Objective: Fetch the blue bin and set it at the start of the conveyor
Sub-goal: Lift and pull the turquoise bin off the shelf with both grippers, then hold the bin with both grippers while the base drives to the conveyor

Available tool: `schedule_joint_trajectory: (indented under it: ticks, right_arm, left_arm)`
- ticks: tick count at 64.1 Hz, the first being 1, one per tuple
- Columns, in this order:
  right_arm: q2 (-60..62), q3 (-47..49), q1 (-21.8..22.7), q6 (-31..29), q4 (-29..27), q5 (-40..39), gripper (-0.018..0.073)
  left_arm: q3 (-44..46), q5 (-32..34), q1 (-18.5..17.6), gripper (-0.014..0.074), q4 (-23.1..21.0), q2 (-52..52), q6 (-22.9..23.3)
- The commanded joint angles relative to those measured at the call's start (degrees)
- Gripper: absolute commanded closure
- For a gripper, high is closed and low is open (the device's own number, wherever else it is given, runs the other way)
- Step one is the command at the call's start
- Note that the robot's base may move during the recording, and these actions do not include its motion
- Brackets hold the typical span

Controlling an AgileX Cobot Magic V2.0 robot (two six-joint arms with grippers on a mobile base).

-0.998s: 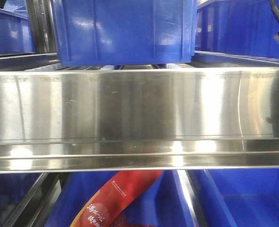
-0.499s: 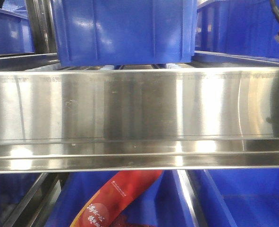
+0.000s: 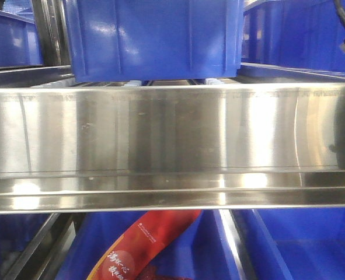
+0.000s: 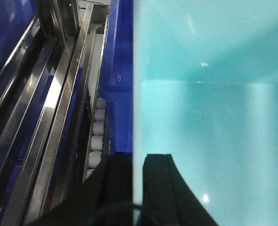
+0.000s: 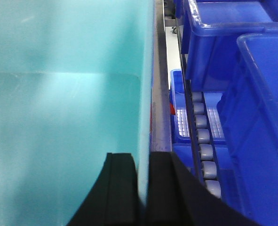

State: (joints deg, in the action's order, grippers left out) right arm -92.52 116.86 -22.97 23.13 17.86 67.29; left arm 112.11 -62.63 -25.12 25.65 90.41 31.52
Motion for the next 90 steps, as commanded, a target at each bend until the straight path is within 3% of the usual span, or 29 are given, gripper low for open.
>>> schedule_joint_trajectory:
  ticks: [1, 71, 90]
  right_arm:
    - [0.8, 0.7, 0.0, -0.7, 1.7, -1.7, 0.0713]
    - [0.8, 0.7, 0.0, -0.7, 1.4, -1.7, 0.0713]
    - [0.8, 0.7, 0.0, -0.7, 1.3, -5.9, 0.0713]
  left_arm:
    - [0.7, 2.0, -0.2, 0.0708, 2.2, -0.9, 0.0]
    - [0.7, 2.0, -0.2, 0.0708, 2.2, -0.9, 0.0]
    - [0.7, 2.0, -0.2, 0.0708, 2.2, -0.9, 0.0]
